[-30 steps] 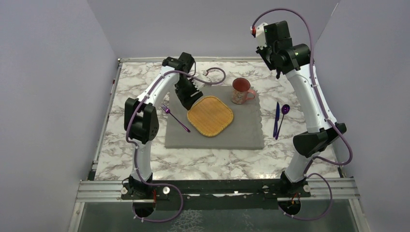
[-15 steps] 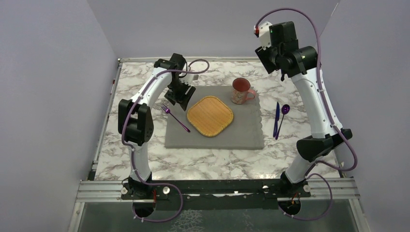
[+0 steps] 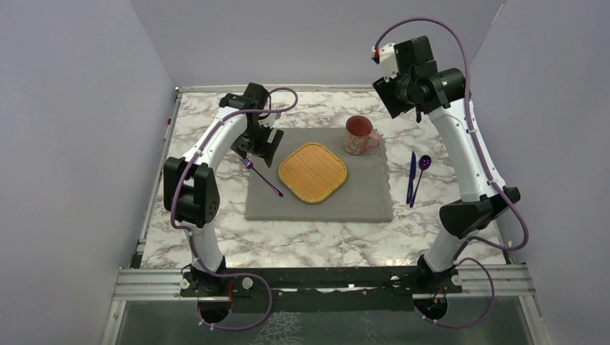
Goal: Set the dinner table for one person
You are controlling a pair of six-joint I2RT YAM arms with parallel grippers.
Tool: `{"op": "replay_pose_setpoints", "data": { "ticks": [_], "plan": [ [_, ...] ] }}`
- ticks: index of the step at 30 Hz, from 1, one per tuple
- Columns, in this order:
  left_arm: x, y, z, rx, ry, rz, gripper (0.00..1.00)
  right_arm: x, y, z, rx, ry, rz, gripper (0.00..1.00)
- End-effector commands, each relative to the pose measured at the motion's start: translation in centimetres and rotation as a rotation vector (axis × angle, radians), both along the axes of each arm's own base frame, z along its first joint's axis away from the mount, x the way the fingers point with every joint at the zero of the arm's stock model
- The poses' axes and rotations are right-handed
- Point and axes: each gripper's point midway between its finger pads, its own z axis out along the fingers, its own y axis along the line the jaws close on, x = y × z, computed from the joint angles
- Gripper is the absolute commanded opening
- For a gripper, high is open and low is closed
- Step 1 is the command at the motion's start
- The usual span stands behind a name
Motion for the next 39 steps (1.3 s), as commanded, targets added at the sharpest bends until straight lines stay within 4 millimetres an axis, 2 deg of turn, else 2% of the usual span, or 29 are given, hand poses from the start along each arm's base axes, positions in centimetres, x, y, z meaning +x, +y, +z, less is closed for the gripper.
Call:
{"op": "replay_pose_setpoints", "data": {
  "ticks": [1, 2, 4, 6, 9, 12, 17, 20, 24, 30, 39],
  "plan": [
    [-0.4, 1.6, 0.7, 0.021, -0.027, 0.154, 0.76, 0.3, 0.1, 0.3, 0.011, 0.003, 0.002, 0.58],
    [-0.6, 1.4, 0.6, 0.002, -0.015, 0.158, 0.72, 0.3, 0.0, 0.4, 0.011, 0.003, -0.002, 0.57],
    [-0.8, 1.0, 0.2, -0.025, -0.002, 0.165, 0.71, 0.4, 0.1, 0.3, 0.008, 0.009, -0.002, 0.58],
    [-0.7, 0.4, 0.1, -0.065, 0.005, 0.159, 0.85, 0.4, -0.2, 0.1, -0.006, 0.021, -0.009, 0.57],
    [-0.6, -0.1, -0.3, -0.096, 0.004, 0.191, 0.86, 0.4, -0.6, -0.2, -0.031, 0.031, -0.021, 0.57],
    [-0.6, -0.1, -1.5, -0.095, 0.019, 0.250, 0.75, 0.6, -1.1, 0.0, -0.060, 0.022, -0.035, 0.57],
    [-1.6, 0.3, -4.5, -0.065, 0.080, 0.355, 0.65, 1.1, -1.8, 0.1, -0.109, 0.019, -0.064, 0.57],
    [-1.6, 0.7, -5.4, -0.037, 0.086, 0.401, 0.63, 1.2, -2.0, 0.2, -0.115, 0.019, -0.077, 0.57],
    [-2.0, 0.0, -6.4, -0.074, 0.128, 0.432, 0.61, 1.2, -2.2, 0.4, -0.118, 0.016, -0.088, 0.57],
    [-0.7, 0.5, -8.7, -0.025, 0.134, 0.467, 0.60, 0.9, -2.5, 0.8, -0.118, 0.007, -0.104, 0.57],
    [-0.2, 0.7, -10.3, 0.000, 0.140, 0.497, 0.59, 0.7, -2.9, 1.5, -0.128, -0.015, -0.113, 0.57]
  ]
}}
